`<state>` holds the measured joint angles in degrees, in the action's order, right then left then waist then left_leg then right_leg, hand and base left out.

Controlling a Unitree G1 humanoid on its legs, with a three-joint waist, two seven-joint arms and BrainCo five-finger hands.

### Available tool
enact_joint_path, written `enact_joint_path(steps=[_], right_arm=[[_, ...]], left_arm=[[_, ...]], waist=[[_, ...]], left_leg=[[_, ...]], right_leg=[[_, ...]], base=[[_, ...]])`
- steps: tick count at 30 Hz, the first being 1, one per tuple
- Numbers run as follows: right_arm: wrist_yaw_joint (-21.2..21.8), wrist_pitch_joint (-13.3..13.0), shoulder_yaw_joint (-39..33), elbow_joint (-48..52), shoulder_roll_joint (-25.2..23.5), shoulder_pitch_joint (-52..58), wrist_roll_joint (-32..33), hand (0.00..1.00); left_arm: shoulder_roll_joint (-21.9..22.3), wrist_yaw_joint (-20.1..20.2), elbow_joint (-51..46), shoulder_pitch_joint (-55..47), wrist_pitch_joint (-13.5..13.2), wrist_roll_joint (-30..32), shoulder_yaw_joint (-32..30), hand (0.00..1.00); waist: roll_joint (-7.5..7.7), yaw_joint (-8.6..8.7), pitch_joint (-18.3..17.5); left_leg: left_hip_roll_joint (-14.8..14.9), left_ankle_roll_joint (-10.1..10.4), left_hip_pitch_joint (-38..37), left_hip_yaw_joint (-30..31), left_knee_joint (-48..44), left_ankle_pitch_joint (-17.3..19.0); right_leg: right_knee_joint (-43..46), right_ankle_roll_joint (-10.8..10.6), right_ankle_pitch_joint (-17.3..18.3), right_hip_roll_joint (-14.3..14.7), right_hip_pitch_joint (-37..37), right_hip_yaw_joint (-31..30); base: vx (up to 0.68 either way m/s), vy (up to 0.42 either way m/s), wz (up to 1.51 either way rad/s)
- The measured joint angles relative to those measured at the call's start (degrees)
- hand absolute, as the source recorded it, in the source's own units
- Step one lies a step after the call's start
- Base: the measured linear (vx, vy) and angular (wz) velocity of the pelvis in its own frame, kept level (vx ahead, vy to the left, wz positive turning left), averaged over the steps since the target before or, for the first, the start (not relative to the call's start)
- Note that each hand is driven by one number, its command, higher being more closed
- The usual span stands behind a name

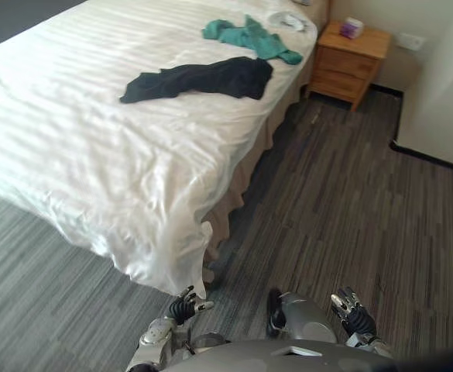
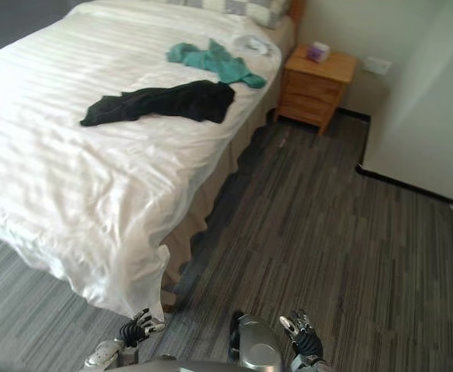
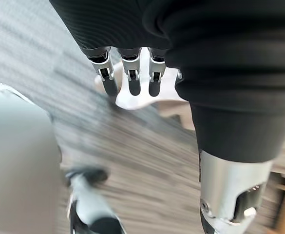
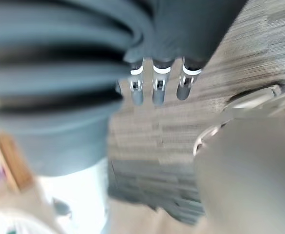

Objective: Tidy the bed and pick cloth on bed and put in laundry

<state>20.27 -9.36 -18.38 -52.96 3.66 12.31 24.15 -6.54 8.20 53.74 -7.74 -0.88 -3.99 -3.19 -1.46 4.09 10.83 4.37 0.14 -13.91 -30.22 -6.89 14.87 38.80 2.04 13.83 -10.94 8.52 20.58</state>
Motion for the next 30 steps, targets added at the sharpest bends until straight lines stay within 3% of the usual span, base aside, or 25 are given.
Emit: enact_joint_path(steps=[1,2,4,6,11,13,15,18,19,20,30], right_arm=[[0.07,0.27,0.14,-0.87,-0.10,0.02,-1.11,0.00],[-0.26,0.30,0.52,-1.86,-0.43,-0.92,-2.03,0.00],[-0.29,0.24,1.05,-2.07,-0.22,-1.59,-3.09,0.00],[-1.22,0.41,1.07,-2.93,0.13,-1.52,-3.10,0.00],[-4.89,2.32,1.05,-3.12,0.13,-1.08,-5.32,0.00],[-5.45,3.17,1.02,-3.15,-0.13,-1.02,-6.25,0.00],[-5.56,3.31,1.43,-3.61,0.35,-1.11,-7.62,0.00],[-5.44,3.32,1.86,-5.26,1.46,-1.28,-7.76,0.00],[-5.37,3.31,1.86,-5.40,1.63,-1.21,-7.63,0.00],[-5.24,3.27,3.34,-7.82,1.52,-1.22,-7.50,0.00],[-7.17,3.80,4.32,-6.99,1.46,-0.92,-5.74,0.00]], left_arm=[[-0.11,-0.11,0.03,-0.58,0.25,-0.03,-0.48,0.00],[-0.52,-0.29,0.23,-0.97,0.70,-0.45,-1.67,0.00],[-0.50,-1.18,2.13,-0.43,1.14,-1.65,-2.18,0.00],[0.30,-1.31,2.00,-0.07,1.15,-1.65,-2.13,0.00],[2.65,-2.29,1.78,1.39,-0.63,-1.55,-1.55,0.00],[3.53,-2.34,1.72,1.85,-0.62,-1.60,-1.54,0.00],[3.68,-2.46,1.62,1.91,-0.55,-1.70,-1.92,0.00],[4.10,-2.34,2.17,1.71,0.52,-1.63,-1.86,0.00],[3.92,-2.44,2.47,1.78,1.70,-1.64,-1.90,0.00],[1.94,-4.45,6.21,4.48,9.26,-2.27,-3.64,0.00],[2.19,-5.96,6.01,4.31,9.24,-3.76,-2.55,0.00]], waist=[[-0.19,-0.61,-0.39],[1.27,-0.61,-0.63],[0.21,-1.10,-0.73],[-0.52,-0.77,-0.64],[-0.46,-0.48,-0.62],[-0.20,-0.73,-0.50],[0.23,-1.81,-0.36],[-1.59,-1.79,-1.31],[-1.84,-1.62,-1.41],[0.07,-1.09,-2.20],[-0.09,-0.57,-1.97]], left_leg=[[0.08,0.42,-0.19,-1.89,-0.25,-0.13],[0.37,1.34,0.12,-4.28,-0.78,-0.18],[2.76,2.66,1.24,-7.22,-1.36,-0.85],[5.00,3.48,0.98,-8.94,-1.81,-2.42],[5.23,4.24,1.12,-8.58,-1.78,-4.71],[4.81,4.19,1.46,-6.50,-4.12,-4.68],[4.42,3.80,2.87,0.97,-8.57,-3.92],[3.46,3.01,1.83,8.36,-6.63,-2.52],[3.25,3.08,0.51,8.78,-4.80,-2.52],[1.38,3.97,-1.12,16.48,0.23,1.17],[1.55,4.52,0.98,16.16,0.10,0.56]], right_leg=[[-1.88,-0.70,0.22,-2.17,-2.15,1.10],[-7.93,-4.83,0.37,-2.37,-4.14,1.32],[-17.78,-3.27,-1.43,2.51,-6.52,2.10],[-28.12,-1.91,-6.52,7.47,-10.21,0.29],[-38.70,-1.37,-12.29,9.77,-13.11,-2.85],[-40.33,-1.21,-13.33,9.98,-13.64,-5.73],[-40.50,-1.29,-14.12,9.78,-13.32,-10.74],[-41.91,-1.64,-15.53,10.96,-12.97,-14.75],[-42.89,-1.74,-16.73,11.49,-12.98,-16.33],[-44.73,-2.44,-21.50,11.69,-11.22,-17.34],[-44.33,-2.24,-20.38,10.56,-9.54,-13.38]], base=[[0.05,-0.101,-1.17],[0.03,-0.204,-1.40],[0.00,-0.226,-1.14],[-0.04,-0.166,-0.73],[-0.10,-0.113,-0.35],[-0.11,-0.053,-0.52],[-0.08,-0.045,-0.92],[-0.04,0.017,-0.84],[-0.01,0.026,-0.55],[-0.01,0.019,-0.29],[-0.01,-0.005,0.07]])
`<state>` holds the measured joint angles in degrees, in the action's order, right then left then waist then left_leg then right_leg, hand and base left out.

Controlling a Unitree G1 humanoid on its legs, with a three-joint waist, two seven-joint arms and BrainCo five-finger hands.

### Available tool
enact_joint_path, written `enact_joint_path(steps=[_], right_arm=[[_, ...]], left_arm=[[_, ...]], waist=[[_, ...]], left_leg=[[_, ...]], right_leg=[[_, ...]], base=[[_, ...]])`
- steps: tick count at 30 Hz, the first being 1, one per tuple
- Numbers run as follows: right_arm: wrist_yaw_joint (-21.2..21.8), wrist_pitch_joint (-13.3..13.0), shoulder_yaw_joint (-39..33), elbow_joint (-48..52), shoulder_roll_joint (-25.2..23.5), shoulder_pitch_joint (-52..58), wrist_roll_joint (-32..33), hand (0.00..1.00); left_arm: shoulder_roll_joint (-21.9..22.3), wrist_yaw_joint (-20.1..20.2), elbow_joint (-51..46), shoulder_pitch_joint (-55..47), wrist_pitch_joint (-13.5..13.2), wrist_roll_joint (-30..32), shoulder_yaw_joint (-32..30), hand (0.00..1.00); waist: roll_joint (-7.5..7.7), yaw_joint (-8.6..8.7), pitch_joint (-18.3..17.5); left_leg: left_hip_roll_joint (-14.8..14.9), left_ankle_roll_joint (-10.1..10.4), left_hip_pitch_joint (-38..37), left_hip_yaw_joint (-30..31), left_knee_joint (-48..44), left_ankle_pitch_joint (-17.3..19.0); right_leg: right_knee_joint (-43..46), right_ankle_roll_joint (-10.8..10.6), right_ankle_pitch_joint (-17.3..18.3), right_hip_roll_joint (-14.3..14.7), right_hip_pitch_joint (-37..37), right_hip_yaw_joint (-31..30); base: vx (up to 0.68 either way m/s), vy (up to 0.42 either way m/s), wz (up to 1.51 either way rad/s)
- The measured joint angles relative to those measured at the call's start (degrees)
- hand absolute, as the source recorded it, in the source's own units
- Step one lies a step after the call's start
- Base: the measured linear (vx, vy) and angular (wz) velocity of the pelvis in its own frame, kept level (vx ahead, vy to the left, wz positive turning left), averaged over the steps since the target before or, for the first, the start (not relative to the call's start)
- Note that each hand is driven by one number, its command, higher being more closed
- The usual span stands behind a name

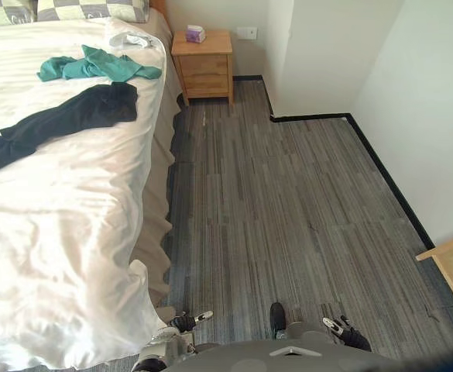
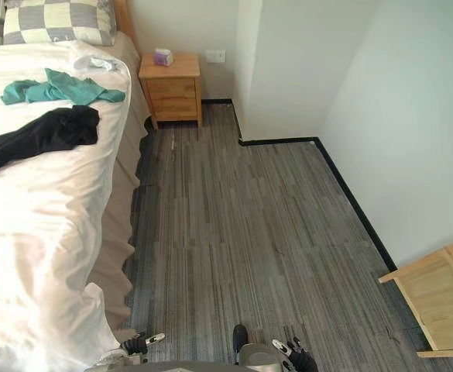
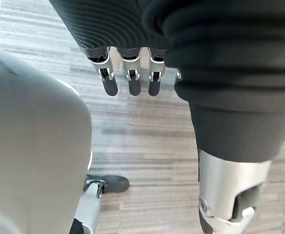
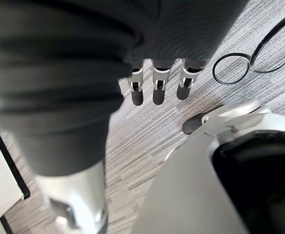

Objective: Tidy the bed and pick cloth on bed and put in laundry

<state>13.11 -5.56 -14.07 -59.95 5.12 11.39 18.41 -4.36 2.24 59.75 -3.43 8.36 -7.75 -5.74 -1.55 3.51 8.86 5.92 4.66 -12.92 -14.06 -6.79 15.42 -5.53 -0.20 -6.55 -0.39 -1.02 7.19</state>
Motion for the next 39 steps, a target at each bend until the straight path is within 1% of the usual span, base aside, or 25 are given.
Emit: enact_joint_path(steps=[2,4,5,7,8,9,10,12,16,20,21,22,23,24,25,26,27,28,29,30,32,33,34,36,39], right_arm=[[-1.18,0.60,-0.06,0.89,0.05,-0.18,0.57,0.00],[-2.14,0.89,0.09,2.50,-0.04,-0.29,0.62,0.00],[-2.45,1.14,0.40,3.52,-0.37,-0.21,0.63,0.00],[-2.91,1.85,2.51,5.17,0.86,0.06,0.60,0.00],[-3.21,2.07,3.65,5.18,1.16,-0.38,0.65,0.00],[-3.10,2.09,3.88,5.12,1.82,-0.13,0.64,0.00],[-3.09,2.13,4.01,5.12,2.26,-0.30,0.63,0.00],[-3.10,2.25,3.90,5.07,3.21,-1.00,0.63,0.00],[-3.08,2.70,3.73,5.05,3.35,-2.63,0.52,0.00],[-3.14,2.71,3.40,4.84,2.55,-2.36,0.47,0.00],[-3.21,2.64,3.32,4.51,2.93,-2.33,0.43,0.00],[-3.37,2.65,3.16,3.95,2.80,-2.82,0.36,0.00],[-3.41,2.65,3.16,3.93,2.76,-3.16,0.30,0.00],[-3.54,2.73,3.11,3.80,2.63,-3.32,-0.85,0.00],[-3.75,2.81,2.53,3.36,2.09,-3.51,-2.14,0.00],[-3.83,2.85,1.90,2.77,1.93,-4.06,-2.37,0.00],[-4.24,3.09,0.93,2.07,1.68,-5.54,-2.52,0.00],[-4.37,3.36,0.94,1.82,1.57,-6.12,-2.88,0.00],[-4.56,3.90,0.98,1.58,1.10,-6.71,-3.26,0.00],[-4.83,3.98,1.11,1.64,0.51,-6.84,-3.92,0.00],[-5.01,3.96,2.01,1.97,0.13,-7.02,-4.11,0.00],[-5.37,4.05,2.48,2.51,0.40,-6.96,-3.99,0.00],[-5.61,4.13,2.52,2.94,0.53,-6.98,-3.98,0.00],[-6.24,4.32,2.78,4.11,0.66,-6.97,-3.37,0.00],[-6.68,4.31,3.57,4.38,0.30,-6.41,-2.75,0.00]], left_arm=[[-0.06,-0.55,-0.56,0.18,-0.02,-0.63,1.07,0.00],[-0.22,-1.53,-1.57,0.25,0.00,-0.69,1.66,0.00],[-0.53,-2.63,-2.50,0.63,0.02,-1.15,1.71,0.00],[-0.50,-3.97,-2.55,0.27,-0.25,-3.31,1.53,0.00],[-1.09,-4.55,-2.45,1.28,-0.32,-4.96,1.25,0.00],[-0.59,-5.16,-3.64,1.65,-1.98,-5.21,0.95,0.00],[-0.71,-5.11,-4.57,2.04,-2.46,-5.22,0.93,0.00],[-0.14,-4.68,-6.78,2.29,-3.85,-5.22,0.00,0.00],[1.38,-3.36,-7.91,2.12,-4.99,-5.27,-1.57,0.00],[1.32,-3.34,-7.89,1.55,-4.92,-6.99,-2.18,0.00],[1.44,-3.05,-7.83,1.00,-4.62,-8.02,-2.49,0.00],[1.06,-2.60,-7.69,0.95,-4.15,-9.25,-3.75,0.00],[0.87,-2.54,-7.69,1.04,-3.86,-9.59,-3.87,0.00],[0.66,-2.48,-7.85,1.09,-3.51,-9.84,-4.53,0.00],[-0.02,-2.60,-7.66,1.15,-2.84,-9.84,-5.42,0.00],[-0.38,-2.66,-7.27,1.52,-2.27,-9.75,-5.69,0.00],[-0.52,-2.77,-6.41,2.38,-1.23,-9.55,-6.03,0.00],[-0.73,-2.81,-6.40,2.36,-0.99,-9.54,-6.04,0.00],[-1.23,-2.96,-6.14,2.31,-0.50,-9.08,-5.90,0.00],[-1.54,-3.58,-6.09,2.12,-0.20,-9.05,-5.31,0.00],[-1.68,-4.14,-5.09,1.62,-0.14,-9.16,-3.29,0.00],[-1.58,-4.59,-4.68,1.41,-0.18,-9.16,-2.60,0.00],[-1.47,-4.88,-4.50,1.40,-0.18,-9.17,-2.14,0.00],[-1.32,-5.19,-4.40,1.34,-0.17,-10.17,-2.04,0.00],[-1.45,-5.16,-3.96,1.44,-0.28,-11.45,-2.06,0.00]], waist=[[-0.10,-0.16,0.80],[0.07,-0.05,1.79],[0.73,-0.01,1.94],[0.47,-0.18,2.74],[0.14,0.34,4.68],[-0.79,0.23,5.68],[0.14,0.05,6.35],[-0.99,0.15,8.37],[-0.65,-1.05,8.99],[-0.94,-1.37,9.67],[-1.66,-1.60,10.17],[-1.80,-2.26,10.26],[-1.48,-2.67,10.18],[0.20,-3.25,9.38],[2.66,-3.15,7.52],[3.11,-2.90,7.09],[3.85,-2.70,7.34],[3.95,-2.85,7.32],[4.43,-2.98,7.57],[4.81,-3.10,7.75],[4.29,-2.98,7.96],[3.13,-2.62,8.34],[3.10,-2.47,8.30],[2.13,-2.36,8.30],[3.55,-1.92,8.35]], left_leg=[[0.93,0.92,0.13,-1.23,-0.02,-0.08],[1.79,2.69,1.04,-2.03,-1.65,0.92],[2.32,5.78,2.86,-3.28,-4.34,2.90],[4.82,7.01,4.32,-5.65,-11.33,5.85],[8.07,6.25,8.90,-7.65,-25.07,4.31],[10.58,4.90,14.61,-5.76,-36.68,-2.31],[10.90,4.76,17.34,-3.99,-41.25,-4.79],[7.96,5.26,22.66,-0.51,-46.27,-1.72],[1.94,3.39,24.92,-2.74,-27.14,-1.00],[0.65,2.89,26.08,-3.85,-2.24,-12.28],[1.51,2.00,27.07,-4.02,0.35,-15.15],[2.26,-0.31,27.97,-4.16,-0.25,-18.90],[2.06,-1.75,28.01,-4.33,-0.81,-20.97],[0.48,-5.33,28.48,-5.42,-2.85,-24.19],[-2.30,-8.31,28.93,-6.92,-4.90,-22.09],[-3.36,-9.84,28.93,-7.56,-6.15,-20.34],[-4.02,-10.87,28.89,-8.03,-9.26,-17.03],[-4.09,-11.02,28.52,-7.96,-10.70,-14.95],[-4.52,-10.82,25.60,-6.94,-11.52,-11.35],[-4.94,-10.74,21.38,-5.65,-11.29,-8.93],[-4.71,-9.90,14.33,-3.09,-8.25,-6.93],[-3.98,-9.49,9.89,-1.31,-4.98,-6.71],[-3.29,-9.24,8.07,-0.56,-3.82,-6.62],[-0.27,-7.54,4.66,2.56,-0.97,-5.75],[0.55,-4.26,2.94,6.92,-0.36,-3.20]], right_leg=[[4.85,0.61,2.53,0.00,2.04,2.50],[15.49,1.19,7.65,-0.94,7.29,4.42],[23.38,1.85,11.69,-2.47,11.86,6.71],[28.91,3.27,16.63,-3.10,13.54,9.32],[29.15,4.30,18.42,-2.28,12.62,9.15],[27.15,4.37,18.44,-1.70,10.48,9.11],[25.94,4.46,18.48,-1.75,9.10,8.89],[24.38,5.18,18.96,-1.83,5.83,7.20],[20.31,3.59,19.67,-0.62,0.23,4.47],[14.76,2.61,21.47,2.82,-7.61,3.45],[13.46,2.11,22.68,4.25,-9.92,2.40],[13.48,1.51,24.67,4.35,-11.61,1.48],[13.76,0.86,25.72,3.88,-12.23,0.78],[15.27,-0.67,28.30,1.43,-12.42,-0.30],[19.01,-3.28,30.16,-2.37,-10.93,-0.10],[23.79,-3.79,30.43,-4.15,-8.83,-0.29],[36.14,-6.36,29.10,-6.77,-3.79,0.05],[42.23,-7.52,26.70,-7.66,-1.51,0.67],[53.53,-7.28,18.12,-9.65,1.98,2.86],[60.33,-6.59,17.56,-11.59,3.70,4.06],[61.74,-5.69,21.28,-11.62,5.02,6.49],[58.21,-4.84,23.28,-10.73,6.61,7.97],[55.65,-4.16,23.74,-10.13,7.63,8.71],[40.02,-4.04,22.63,-7.10,13.93,9.63],[14.66,-6.04,10.27,-6.16,17.74,3.40]], base=[[0.00,-0.054,-0.09],[-0.01,-0.089,-0.16],[0.01,-0.203,-0.33],[0.08,-0.194,-0.33],[0.07,-0.130,-0.16],[0.12,-0.224,-0.11],[0.20,-0.222,-0.20],[0.29,-0.205,-0.29],[0.28,-0.113,-0.37],[0.41,-0.041,-0.13],[0.43,0.088,-0.39],[0.45,0.113,-0.47],[0.52,0.150,-0.48],[0.59,0.146,-0.36],[0.64,0.125,-0.31],[0.78,0.134,-0.10],[0.54,0.080,-0.03],[0.75,0.162,0.12],[0.62,0.113,0.28],[0.74,0.116,0.37],[0.57,-0.005,0.55],[0.54,-0.056,0.66],[0.52,-0.102,0.65],[0.55,-0.204,0.71],[0.49,-0.330,0.80]])
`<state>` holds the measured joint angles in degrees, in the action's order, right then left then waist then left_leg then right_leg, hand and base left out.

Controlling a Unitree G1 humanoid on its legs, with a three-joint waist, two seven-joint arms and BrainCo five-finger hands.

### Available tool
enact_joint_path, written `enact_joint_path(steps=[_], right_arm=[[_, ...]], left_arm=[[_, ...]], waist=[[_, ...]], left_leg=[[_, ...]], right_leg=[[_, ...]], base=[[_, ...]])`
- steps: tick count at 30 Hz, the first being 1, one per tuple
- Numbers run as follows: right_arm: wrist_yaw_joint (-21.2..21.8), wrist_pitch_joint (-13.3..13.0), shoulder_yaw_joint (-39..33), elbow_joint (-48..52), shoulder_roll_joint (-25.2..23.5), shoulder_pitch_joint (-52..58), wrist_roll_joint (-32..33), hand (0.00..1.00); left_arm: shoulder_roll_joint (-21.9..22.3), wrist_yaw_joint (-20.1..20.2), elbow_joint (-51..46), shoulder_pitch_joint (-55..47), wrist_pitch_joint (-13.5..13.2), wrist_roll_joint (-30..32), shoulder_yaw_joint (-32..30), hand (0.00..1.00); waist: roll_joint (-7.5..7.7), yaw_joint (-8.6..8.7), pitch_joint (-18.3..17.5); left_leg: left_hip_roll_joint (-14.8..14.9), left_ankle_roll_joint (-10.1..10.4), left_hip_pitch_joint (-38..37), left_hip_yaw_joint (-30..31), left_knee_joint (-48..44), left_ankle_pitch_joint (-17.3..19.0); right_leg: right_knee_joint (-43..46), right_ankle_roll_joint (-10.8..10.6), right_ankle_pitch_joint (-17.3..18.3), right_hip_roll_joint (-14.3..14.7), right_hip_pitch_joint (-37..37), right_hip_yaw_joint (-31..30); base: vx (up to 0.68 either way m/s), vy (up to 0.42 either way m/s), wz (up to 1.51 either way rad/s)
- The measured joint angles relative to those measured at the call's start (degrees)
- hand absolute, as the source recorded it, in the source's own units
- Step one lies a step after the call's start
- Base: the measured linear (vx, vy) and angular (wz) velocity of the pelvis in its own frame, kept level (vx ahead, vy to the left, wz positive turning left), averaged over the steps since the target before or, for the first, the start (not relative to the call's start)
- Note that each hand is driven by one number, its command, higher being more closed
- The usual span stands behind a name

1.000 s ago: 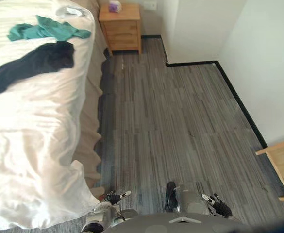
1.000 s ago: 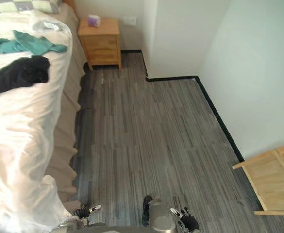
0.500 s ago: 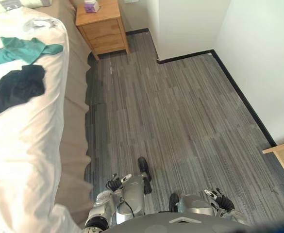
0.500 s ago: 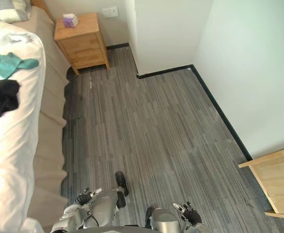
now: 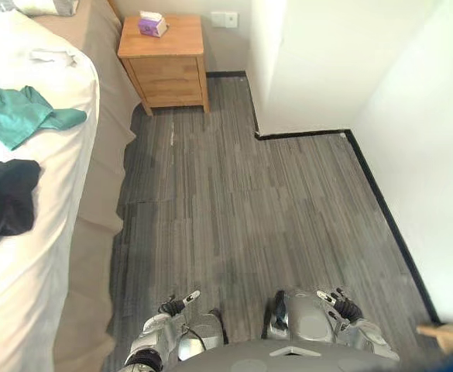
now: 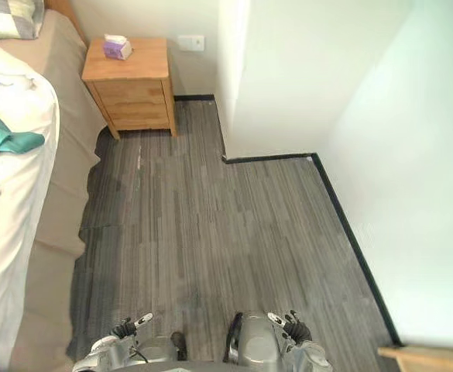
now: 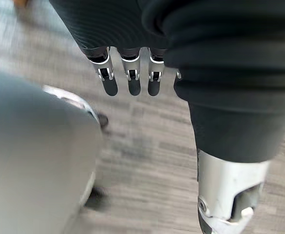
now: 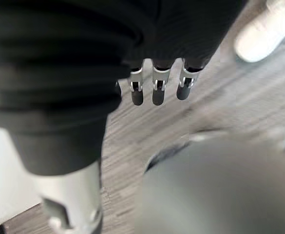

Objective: Tidy the bed and pick cloth on bed and put in laundry

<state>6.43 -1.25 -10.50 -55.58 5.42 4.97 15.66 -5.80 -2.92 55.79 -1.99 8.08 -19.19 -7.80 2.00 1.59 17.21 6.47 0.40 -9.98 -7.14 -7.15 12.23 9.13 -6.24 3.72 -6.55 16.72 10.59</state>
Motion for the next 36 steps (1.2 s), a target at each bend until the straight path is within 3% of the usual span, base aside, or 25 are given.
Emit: enact_joint_path(steps=[1,2,3,4,5,6,8,9,10,11,12,14,16,17,18,20,21,24,26,29,31,32,33,34,36], right_arm=[[-0.02,-0.01,0.22,-0.04,-0.55,0.49,0.03,0.00],[-0.03,-0.25,0.17,-0.13,-1.28,0.80,0.57,0.00],[-0.06,-0.48,0.10,-0.07,-0.48,0.30,0.88,0.00],[0.01,-0.47,0.11,0.05,0.20,0.46,1.21,0.00],[-0.01,-0.41,0.15,0.25,0.82,0.45,2.02,0.00],[-0.02,0.09,0.23,0.68,1.35,0.37,2.87,0.00],[0.14,1.31,0.10,0.87,2.27,0.41,3.23,0.00],[0.71,2.03,-0.07,0.85,2.32,0.47,3.22,0.00],[1.67,2.61,-0.11,0.11,2.82,0.94,3.14,0.00],[2.13,2.88,-0.15,-0.27,2.90,1.16,3.13,0.00],[3.27,3.04,-0.21,-0.95,2.85,1.81,2.99,0.00],[5.33,3.04,-0.54,-1.96,2.56,2.35,1.71,0.00],[6.98,3.03,-1.38,-2.04,2.48,2.54,0.89,0.00],[7.43,3.18,-1.72,-2.06,2.46,2.71,0.89,0.00],[7.84,3.41,-2.29,-2.33,2.45,2.82,0.89,0.00],[8.59,3.34,-1.74,-2.35,2.55,3.08,0.89,0.00],[8.56,3.36,-0.52,-2.89,2.82,2.66,0.53,0.00],[8.17,3.41,1.76,-4.64,2.37,1.85,-0.24,0.00],[8.01,3.80,2.19,-5.26,2.52,1.72,-1.48,0.00],[8.03,2.78,1.02,-4.86,2.58,1.57,-2.43,0.00],[8.08,0.49,0.20,-3.70,2.28,1.64,-2.71,0.00],[7.98,0.01,0.15,-4.00,1.64,1.94,-3.07,0.00],[7.21,-1.56,-0.09,-3.76,0.46,2.30,-3.01,0.00],[6.88,-2.15,0.19,-3.70,-0.11,2.08,-3.02,0.00],[6.92,-2.37,0.22,-2.96,-0.33,1.99,-2.99,0.00]], left_arm=[[-0.69,-0.04,0.50,-0.13,-0.12,-0.30,-0.21,0.00],[-1.49,-0.12,1.35,-0.21,-0.56,-0.39,-0.17,0.00],[-0.98,-0.24,1.80,0.04,-0.80,-0.41,-0.23,0.00],[-0.01,-0.16,1.81,-0.17,-0.94,-0.07,-0.16,0.00],[0.88,-0.15,1.73,-0.23,-1.47,0.28,-0.21,0.00],[1.64,-0.22,1.66,-0.22,-1.72,0.36,-1.34,0.00],[2.27,-0.93,1.67,-0.42,-1.54,0.40,-1.96,0.00],[2.36,-1.27,1.66,-0.40,-1.32,0.32,-1.97,0.00],[2.46,-1.23,1.69,-0.26,-1.15,0.18,-2.07,0.00],[2.51,-1.19,1.68,0.10,-1.09,0.18,-2.16,0.00],[2.53,-1.18,1.64,0.41,-1.06,0.23,-2.61,0.00],[2.56,-1.18,1.66,0.39,-1.00,0.29,-2.95,0.00],[2.63,-1.11,1.45,0.45,-1.01,0.30,-2.95,0.00],[2.75,-1.12,1.23,0.60,-1.02,0.29,-2.98,0.00],[2.89,-1.10,1.12,0.83,-1.05,0.20,-3.24,0.00],[2.79,-1.12,1.02,0.84,-1.07,0.27,-3.62,0.00],[2.66,-1.13,0.67,0.87,-1.16,0.32,-3.55,0.00],[0.52,-0.78,-0.21,0.88,-1.10,0.29,-3.64,0.00],[-0.04,-0.75,0.24,0.33,-0.35,0.34,-3.68,0.00],[-0.75,-0.77,1.38,0.17,1.67,2.06,-3.70,0.00],[-1.56,-0.68,1.79,-0.01,2.11,3.22,-3.14,0.00],[-2.21,-0.68,1.94,-0.07,2.55,3.84,-2.51,0.00],[-2.88,-0.66,1.98,-0.42,2.64,4.66,-1.04,0.00],[-3.24,-0.66,1.98,-0.54,2.53,4.84,0.09,0.00],[-3.15,-0.51,1.91,-0.20,2.17,4.55,2.34,0.00]], waist=[[1.23,0.19,0.50],[2.41,0.24,0.81],[0.03,0.90,1.75],[-0.71,0.92,1.91],[-2.37,0.81,1.65],[-3.14,0.30,1.33],[-4.48,0.59,0.28],[-5.37,1.02,0.09],[-5.80,0.97,0.23],[-5.91,0.83,0.30],[-5.65,0.52,0.51],[-5.37,0.66,0.51],[-5.34,0.80,0.52],[-5.33,0.74,0.52],[-5.46,0.53,0.56],[-5.53,-0.63,0.47],[-4.76,-1.17,-0.30],[-2.02,-2.62,-0.32],[-1.34,-2.47,-0.94],[-1.56,-2.23,-1.62],[0.11,-1.11,-1.60],[0.30,-0.90,-1.41],[0.93,-0.85,-1.77],[1.17,-0.60,-1.96],[0.71,0.77,-2.09]], left_leg=[[-0.59,1.45,-1.30,1.68,-0.27,1.49],[-0.98,3.28,-3.34,3.60,-1.38,4.08],[1.15,3.19,-4.57,4.99,-4.01,6.00],[2.11,2.50,-4.96,4.93,-5.90,6.40],[3.23,2.53,-5.06,4.96,-8.31,6.24],[4.00,3.34,-4.61,5.04,-12.01,4.99],[5.58,5.77,0.54,6.17,-22.14,1.86],[7.47,8.59,5.20,6.02,-30.60,-2.51],[9.68,9.44,9.32,4.99,-39.18,-5.91],[9.98,8.83,10.97,3.77,-42.38,-3.92],[9.67,7.53,12.57,-0.43,-43.60,0.34],[7.50,5.98,13.53,-7.11,-36.03,2.97],[4.29,5.17,15.48,-11.10,-22.33,2.29],[2.28,4.94,17.13,-11.84,-12.62,-0.65],[1.41,4.75,18.32,-11.44,-4.94,-5.99],[1.63,4.77,18.86,-11.08,-3.18,-12.52],[0.33,1.72,18.84,-11.52,-4.47,-11.29],[-0.04,-1.80,19.67,-14.39,-11.58,-6.28],[-0.52,-2.62,18.19,-16.07,-13.16,-4.25],[-1.87,-2.63,13.75,-17.47,-10.06,-1.48],[-4.01,-3.03,9.69,-16.99,-7.32,0.08],[-4.66,-2.96,7.60,-16.60,-6.88,0.66],[-4.79,-2.97,5.27,-15.75,-6.65,1.58],[-4.65,-2.83,3.25,-14.87,-5.32,1.78],[-3.78,-2.50,1.94,-12.14,-3.37,1.61]], right_leg=[[-4.35,-1.25,-1.72,-1.13,-0.03,-3.10],[-3.15,-1.84,-5.99,-1.88,-0.68,-5.07],[2.63,-1.28,-7.68,-0.51,-1.14,-5.19],[6.66,1.29,-5.87,0.40,-1.02,-5.31],[10.51,3.42,-3.31,1.07,-0.95,-4.99],[14.13,4.43,0.08,1.47,-0.82,-4.11],[14.85,5.33,2.49,1.69,-2.05,-2.69],[13.74,5.76,3.47,2.13,-3.96,-1.28],[10.44,6.11,3.67,3.04,-7.45,-0.11],[8.95,6.24,3.71,3.11,-9.39,0.03],[5.95,6.48,3.58,2.73,-13.18,0.13],[2.42,6.23,3.60,1.05,-18.21,1.65],[0.81,4.98,4.42,-0.63,-20.60,2.98],[0.14,3.95,5.07,-1.54,-21.66,3.86],[-0.90,2.92,5.72,-1.90,-23.42,4.38],[-3.18,1.44,6.65,-2.12,-26.43,3.96],[-4.41,1.17,6.78,-2.74,-27.30,2.40],[-6.08,-0.23,4.66,-3.94,-28.97,0.20],[-6.08,-0.64,3.67,-5.26,-29.85,-0.57],[8.45,-1.85,4.60,-7.57,-24.34,-1.49],[26.52,-2.60,3.36,-11.69,-17.88,-0.49],[33.51,-1.80,5.09,-13.07,-14.91,-0.63],[37.82,-1.51,7.94,-13.09,-12.66,-0.25],[37.69,-1.13,10.09,-11.21,-10.78,-0.05],[31.06,0.04,10.90,-7.13,-8.55,0.61]], base=[[0.51,-0.432,0.97],[0.51,-0.455,1.04],[0.47,-0.426,0.85],[0.44,-0.398,0.67],[0.47,-0.438,0.35],[0.36,-0.354,0.29],[0.33,-0.268,0.28],[0.38,-0.181,0.42],[0.38,-0.145,0.40],[0.34,-0.091,0.33],[0.33,-0.070,0.28],[0.31,-0.029,0.30],[0.25,0.062,0.33],[0.29,0.135,0.34],[0.32,0.159,0.26],[0.46,0.228,0.07],[0.46,0.214,0.02],[0.48,0.117,-0.22],[0.34,0.086,-0.36],[0.29,0.114,-0.39],[0.20,0.061,0.07],[0.27,0.040,0.27],[0.32,0.028,0.36],[0.25,0.012,0.42],[0.24,-0.040,0.89]])
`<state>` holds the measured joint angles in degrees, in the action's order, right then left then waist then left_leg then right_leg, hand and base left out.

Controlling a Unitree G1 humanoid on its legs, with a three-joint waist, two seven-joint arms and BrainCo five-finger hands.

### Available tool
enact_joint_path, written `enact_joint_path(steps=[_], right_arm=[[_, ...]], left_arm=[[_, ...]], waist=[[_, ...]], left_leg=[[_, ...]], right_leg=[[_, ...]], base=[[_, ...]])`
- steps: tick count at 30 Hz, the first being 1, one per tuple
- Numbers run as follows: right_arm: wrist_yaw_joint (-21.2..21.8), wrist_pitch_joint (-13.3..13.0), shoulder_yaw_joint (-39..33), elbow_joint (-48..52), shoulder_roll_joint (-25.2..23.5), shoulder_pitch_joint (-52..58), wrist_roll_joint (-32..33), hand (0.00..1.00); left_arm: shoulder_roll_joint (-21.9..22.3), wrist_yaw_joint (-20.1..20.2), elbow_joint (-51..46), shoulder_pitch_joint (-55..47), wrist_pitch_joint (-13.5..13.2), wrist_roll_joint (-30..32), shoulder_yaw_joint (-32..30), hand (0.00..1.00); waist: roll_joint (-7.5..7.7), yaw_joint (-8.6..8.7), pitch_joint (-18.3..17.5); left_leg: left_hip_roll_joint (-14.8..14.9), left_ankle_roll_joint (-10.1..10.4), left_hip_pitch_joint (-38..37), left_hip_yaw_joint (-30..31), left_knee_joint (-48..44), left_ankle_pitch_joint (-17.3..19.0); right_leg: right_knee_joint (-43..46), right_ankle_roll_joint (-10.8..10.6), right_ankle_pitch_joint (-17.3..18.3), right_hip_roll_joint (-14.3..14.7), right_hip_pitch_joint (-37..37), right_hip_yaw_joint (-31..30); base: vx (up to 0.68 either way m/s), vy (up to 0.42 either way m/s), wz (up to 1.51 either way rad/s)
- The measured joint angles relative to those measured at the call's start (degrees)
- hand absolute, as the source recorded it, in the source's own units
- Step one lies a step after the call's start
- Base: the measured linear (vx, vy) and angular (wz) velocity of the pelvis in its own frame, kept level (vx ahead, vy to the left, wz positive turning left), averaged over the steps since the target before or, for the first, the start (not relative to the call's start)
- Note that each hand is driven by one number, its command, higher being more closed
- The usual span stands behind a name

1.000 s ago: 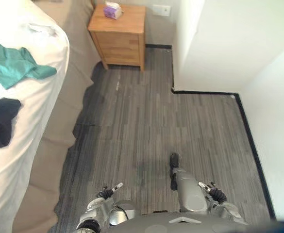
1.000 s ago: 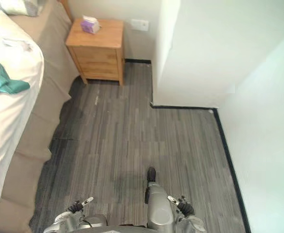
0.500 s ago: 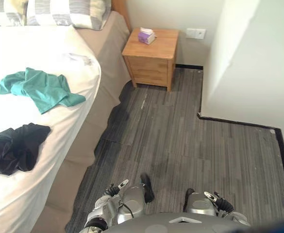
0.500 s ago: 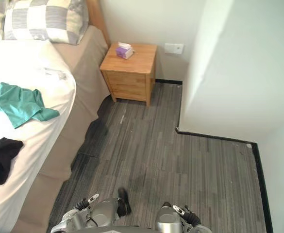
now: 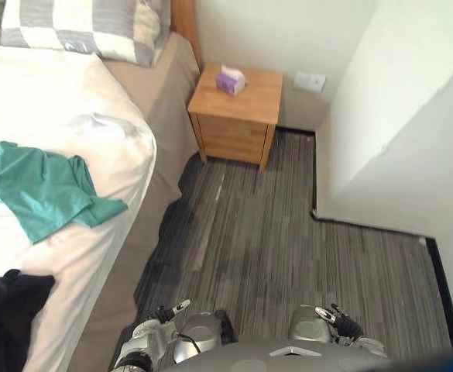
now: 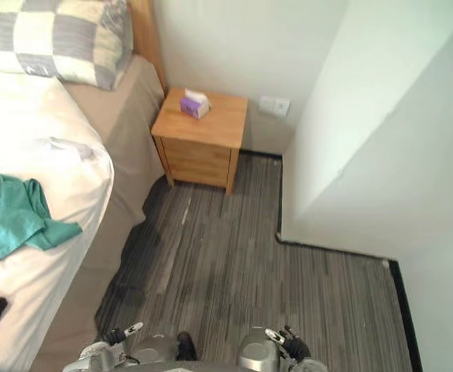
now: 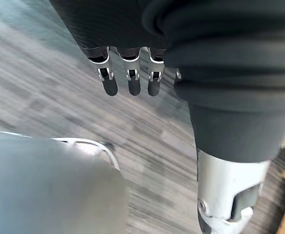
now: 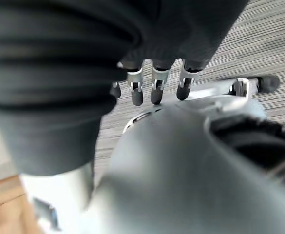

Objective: Tidy the bed and pick cloth on bed and put in laundry

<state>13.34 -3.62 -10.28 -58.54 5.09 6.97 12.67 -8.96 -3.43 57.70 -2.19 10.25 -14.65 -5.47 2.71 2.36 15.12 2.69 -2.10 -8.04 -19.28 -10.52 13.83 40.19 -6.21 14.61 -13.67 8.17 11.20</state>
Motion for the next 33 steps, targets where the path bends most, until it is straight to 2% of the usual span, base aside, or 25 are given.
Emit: enact_joint_path(steps=[1,2,3,4,5,11,13,15,16,17,18,19,20,21,22,23,24,25,26,27,28,30,31,32,33], right_arm=[[0.00,-0.16,-0.04,0.79,0.02,0.09,0.01,0.00],[-0.04,-0.30,-0.09,0.92,0.04,0.12,0.01,0.00],[-0.08,-0.49,-0.32,0.96,-0.03,0.15,0.03,0.00],[-0.13,-0.66,-0.35,0.98,-0.50,0.55,0.10,0.00],[-3.38,0.28,0.19,1.57,0.64,1.84,1.87,0.00],[-3.33,0.27,-0.25,1.60,0.67,2.06,1.97,0.00],[-2.79,0.28,-1.31,1.81,0.60,2.46,3.46,0.00],[-2.24,0.26,-2.07,2.17,0.65,2.54,4.03,0.00],[-1.93,0.25,-2.38,2.97,1.10,2.72,4.15,0.00],[-1.48,0.22,-0.85,3.66,2.18,3.82,4.16,0.00],[-1.13,0.19,-0.11,3.71,2.44,4.39,4.28,0.00],[-0.79,0.11,0.11,3.72,1.63,5.27,5.28,0.00],[-0.50,0.06,-0.07,3.78,1.99,6.46,6.08,0.00],[-0.45,0.07,-0.09,3.71,2.17,6.43,6.28,0.00],[0.10,0.01,-0.09,3.60,2.40,6.28,6.18,0.00],[0.51,-0.44,-0.57,3.33,2.77,6.24,6.07,0.00],[0.82,-0.58,-0.71,3.14,2.67,6.21,6.04,0.00],[1.55,-0.68,-1.41,3.08,2.46,5.94,6.00,0.00],[2.24,-0.64,-1.68,3.11,1.92,5.13,5.59,0.00],[2.50,-0.57,-1.80,3.09,1.76,4.58,5.21,0.00],[2.98,-0.51,-2.55,2.99,1.80,3.96,4.92,0.00],[3.24,-0.48,-2.55,2.95,1.95,1.47,4.50,0.00],[3.45,-0.48,-2.52,2.75,2.16,-0.10,3.89,0.00],[3.52,-0.47,-2.48,2.51,2.12,-0.69,3.88,0.00],[3.73,-0.31,-2.49,2.10,2.13,-1.14,3.73,0.00]], left_arm=[[0.48,0.59,0.03,0.09,-0.51,-0.36,1.01,0.00],[0.80,0.69,0.01,0.16,-0.72,-0.45,1.01,0.00],[1.19,0.96,-0.02,0.17,-1.04,-0.41,1.09,0.00],[1.24,1.20,-0.11,0.16,-1.41,-0.38,1.25,0.00],[2.26,3.08,0.45,1.15,-2.12,0.69,5.34,0.00],[2.43,3.08,0.43,1.23,-2.12,0.69,5.24,0.00],[2.85,3.06,0.43,1.29,-2.15,0.68,4.84,0.00],[3.34,3.07,0.36,1.74,-2.17,0.58,4.70,0.00],[3.83,3.04,0.32,1.36,-2.17,0.51,4.07,0.00],[4.12,3.03,0.30,0.05,-2.24,0.18,2.93,0.00],[4.01,3.04,0.29,-0.61,-2.54,-0.07,2.36,0.00],[3.14,3.09,-1.07,-1.26,-3.94,-0.57,-0.34,0.00],[3.36,2.73,-3.01,-1.40,-6.00,-0.64,-2.61,0.00],[3.50,2.87,-3.69,-1.44,-6.57,-0.99,-2.68,0.00],[3.37,3.09,-4.70,-1.53,-7.29,-2.18,-2.98,0.00],[4.35,3.35,-4.90,-1.30,-7.91,-2.78,-3.65,0.00],[4.62,3.48,-4.89,-1.41,-8.31,-3.00,-3.70,0.00],[4.84,3.64,-4.96,-1.54,-8.46,-2.97,-3.74,0.00],[5.10,3.87,-5.03,-1.78,-8.52,-2.79,-3.77,0.00],[5.29,4.02,-5.10,-2.08,-8.72,-2.74,-3.77,0.00],[5.84,4.48,-5.16,-2.88,-9.39,-2.85,-3.76,0.00],[6.15,4.97,-5.43,-3.43,-9.65,-4.71,-4.48,0.00],[6.13,5.52,-5.51,-3.49,-9.63,-5.10,-5.48,0.00],[6.07,5.78,-5.61,-3.56,-9.59,-5.07,-6.05,0.00],[5.82,5.88,-5.53,-3.72,-9.44,-4.66,-6.28,0.00]], waist=[[-0.51,0.65,-0.09],[-0.69,0.75,-0.11],[-0.68,0.86,-0.13],[0.00,0.99,-0.24],[-2.42,-0.21,-0.77],[-2.60,-0.04,-0.65],[-3.07,0.04,-0.43],[-4.26,0.29,-0.04],[-5.56,0.44,-0.10],[-6.24,0.52,-0.69],[-6.01,0.37,-0.79],[-3.35,0.06,-0.77],[-4.53,-0.03,-0.27],[-4.09,-0.33,0.12],[-4.54,-0.38,0.68],[-5.08,0.06,1.16],[-5.04,0.05,1.17],[-5.01,-0.10,1.15],[-5.01,-0.14,1.14],[-5.00,-0.17,1.12],[-4.88,-0.27,1.07],[-4.85,-1.56,0.95],[-4.07,-2.75,0.53],[-3.29,-3.25,0.04],[-1.83,-3.24,-1.57]], left_leg=[[0.55,0.77,-0.13,2.07,1.19,-0.46],[0.76,1.08,-0.16,2.87,1.67,-0.64],[0.67,2.24,-0.60,4.38,2.27,-1.02],[-0.06,3.45,-1.17,5.84,2.46,-0.68],[2.11,5.90,-4.80,7.03,6.31,-0.79],[2.47,6.08,-4.90,5.60,6.24,-0.49],[3.43,6.82,-4.97,4.22,4.88,1.45],[4.84,7.07,-4.61,3.57,2.98,3.61],[6.95,8.46,-4.09,1.75,0.43,5.53],[9.00,10.78,-3.62,0.26,-3.50,7.31],[9.85,11.39,-2.73,-0.36,-7.90,7.72],[10.74,11.69,3.68,-0.74,-23.62,7.56],[13.51,6.70,10.84,3.26,-38.60,2.23],[13.81,6.32,12.99,5.06,-43.22,-0.83],[13.04,7.42,15.66,6.46,-46.84,-0.22],[11.76,7.24,17.69,4.62,-44.88,2.21],[11.10,6.97,18.23,2.50,-42.18,2.60],[10.05,6.58,18.67,-2.65,-34.77,2.66],[8.65,5.83,18.93,-7.43,-25.64,1.62],[7.69,5.77,18.93,-9.10,-20.90,0.50],[5.64,5.19,18.73,-11.28,-12.00,-2.59],[4.33,2.68,18.69,-12.78,-5.81,-6.22],[3.58,-0.38,18.87,-12.85,-6.43,-8.11],[2.76,-1.43,18.97,-13.24,-7.07,-8.20],[1.08,-3.97,18.73,-13.62,-8.03,-7.05]], right_leg=[[-7.34,0.30,-0.47,2.75,1.58,0.31],[-11.61,0.51,-1.23,3.96,1.85,0.15],[-20.48,1.05,-5.33,6.17,2.33,-1.14],[-26.36,2.62,-15.01,7.53,2.20,-3.11],[-45.55,4.59,-24.62,11.57,-8.61,-4.04],[-45.52,4.66,-24.59,11.85,-8.50,-4.46],[-44.36,5.07,-23.33,12.73,-8.02,-4.70],[-40.96,5.63,-21.34,14.06,-6.59,-4.73],[-31.75,7.51,-17.05,15.15,-2.92,-3.87],[-19.15,8.20,-9.87,15.78,0.73,-1.76],[-14.91,8.29,-6.63,15.65,1.17,-1.31],[-11.71,8.87,0.54,14.19,1.21,-1.86],[-10.46,9.97,3.03,14.63,0.14,-1.81],[-11.15,10.24,3.43,14.68,-1.24,-2.12],[-12.92,10.50,3.85,14.13,-4.34,-2.16],[-15.05,10.39,3.05,12.86,-7.81,-0.84],[-16.04,10.36,3.06,12.25,-9.22,-0.35],[-18.68,9.98,3.20,11.47,-11.99,0.91],[-21.78,9.43,3.14,11.42,-14.90,2.41],[-23.09,9.16,3.09,11.55,-16.10,3.13],[-25.44,8.57,3.21,11.98,-18.47,4.52],[-27.67,6.98,4.26,12.50,-21.34,5.67],[-27.91,5.01,5.84,11.63,-22.56,6.13],[-27.47,4.34,6.92,10.59,-22.77,6.54],[-23.29,1.55,8.73,8.22,-22.21,7.80]], base=[[0.26,-0.087,1.02],[0.29,-0.125,0.88],[0.35,-0.166,0.78],[0.29,-0.141,0.63],[0.17,-0.079,0.31],[0.00,0.000,-0.06],[0.00,-0.009,-0.29],[0.03,-0.036,-0.32],[0.14,-0.105,-0.43],[0.21,-0.136,-0.39],[0.24,-0.161,-0.21],[0.19,-0.197,0.00],[0.18,-0.193,0.00],[0.26,-0.164,-0.01],[0.36,-0.099,0.09],[0.37,-0.089,0.18],[0.34,-0.081,0.37],[0.34,-0.080,0.49],[0.34,-0.076,0.55],[0.43,-0.063,0.61],[0.38,-0.028,0.48],[0.36,0.020,0.26],[0.44,0.081,0.04],[0.58,0.105,0.18],[0.63,0.138,0.42]])
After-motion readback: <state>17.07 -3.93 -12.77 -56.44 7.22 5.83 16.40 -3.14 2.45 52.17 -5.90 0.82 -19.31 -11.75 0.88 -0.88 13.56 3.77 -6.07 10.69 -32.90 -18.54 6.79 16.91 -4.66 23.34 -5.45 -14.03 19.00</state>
